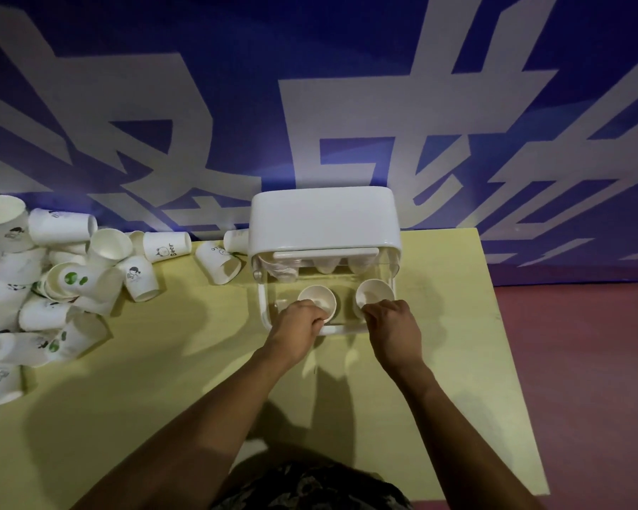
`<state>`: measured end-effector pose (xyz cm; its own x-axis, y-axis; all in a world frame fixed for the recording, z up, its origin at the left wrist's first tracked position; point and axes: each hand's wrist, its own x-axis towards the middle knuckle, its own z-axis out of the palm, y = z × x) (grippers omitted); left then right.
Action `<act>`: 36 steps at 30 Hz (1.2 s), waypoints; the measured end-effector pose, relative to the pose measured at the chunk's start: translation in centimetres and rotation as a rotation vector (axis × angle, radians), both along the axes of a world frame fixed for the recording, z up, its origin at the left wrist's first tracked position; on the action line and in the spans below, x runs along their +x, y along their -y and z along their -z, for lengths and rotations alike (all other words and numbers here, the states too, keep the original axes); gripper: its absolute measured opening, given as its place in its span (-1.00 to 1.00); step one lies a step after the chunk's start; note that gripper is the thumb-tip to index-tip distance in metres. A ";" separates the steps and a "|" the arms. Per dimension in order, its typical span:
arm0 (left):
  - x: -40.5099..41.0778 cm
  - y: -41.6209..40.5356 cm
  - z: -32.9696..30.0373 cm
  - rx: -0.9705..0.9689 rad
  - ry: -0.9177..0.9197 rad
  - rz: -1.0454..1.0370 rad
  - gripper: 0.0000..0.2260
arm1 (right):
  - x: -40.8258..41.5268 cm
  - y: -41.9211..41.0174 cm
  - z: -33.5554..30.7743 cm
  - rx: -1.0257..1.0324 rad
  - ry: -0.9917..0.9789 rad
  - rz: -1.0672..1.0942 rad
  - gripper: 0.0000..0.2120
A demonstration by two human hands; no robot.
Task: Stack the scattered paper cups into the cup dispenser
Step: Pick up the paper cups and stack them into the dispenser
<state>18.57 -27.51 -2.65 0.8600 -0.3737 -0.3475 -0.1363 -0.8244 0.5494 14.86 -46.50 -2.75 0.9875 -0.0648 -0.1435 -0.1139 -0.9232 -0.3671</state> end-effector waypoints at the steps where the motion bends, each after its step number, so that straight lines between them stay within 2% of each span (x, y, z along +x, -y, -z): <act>1: 0.0 0.2 0.2 -0.017 0.004 0.003 -0.77 | 0.0 0.1 0.0 -0.001 -0.002 0.001 -0.76; 8: 0.2 1.0 0.7 -0.083 0.055 0.007 -0.79 | -0.2 -0.6 -0.1 -0.048 -0.060 -0.025 -0.75; 10: 0.0 0.9 0.4 -0.081 0.121 0.009 -0.79 | -0.3 -1.0 -0.4 -0.038 -0.057 0.004 -0.76; 15: -1.0 -2.1 -1.1 -0.131 0.255 -0.096 -0.78 | -1.3 -3.2 -1.6 0.025 0.125 0.047 -0.82; 18: -2.3 -5.8 -1.7 -0.131 0.261 -0.260 -0.81 | -1.7 -6.0 -2.0 0.139 0.145 0.000 -0.85; 22: -3.9 -11.9 -2.2 -0.080 0.253 -0.475 -0.86 | -1.8 -11.2 -1.8 0.256 0.080 -0.075 -0.88; 29: -4.5 -24.1 -2.5 0.064 0.234 -0.759 -0.79 | -0.5 -20.8 -1.0 0.353 -0.068 -0.112 -0.90; 32: -4.2 -29.4 -2.1 0.141 0.188 -0.824 -0.73 | 0.5 -24.5 -0.5 0.358 -0.145 -0.082 -0.86; 36: -3.5 -35.0 -0.6 0.284 0.136 -0.771 -0.63 | 2.3 -28.5 0.2 0.424 -0.224 0.048 -0.82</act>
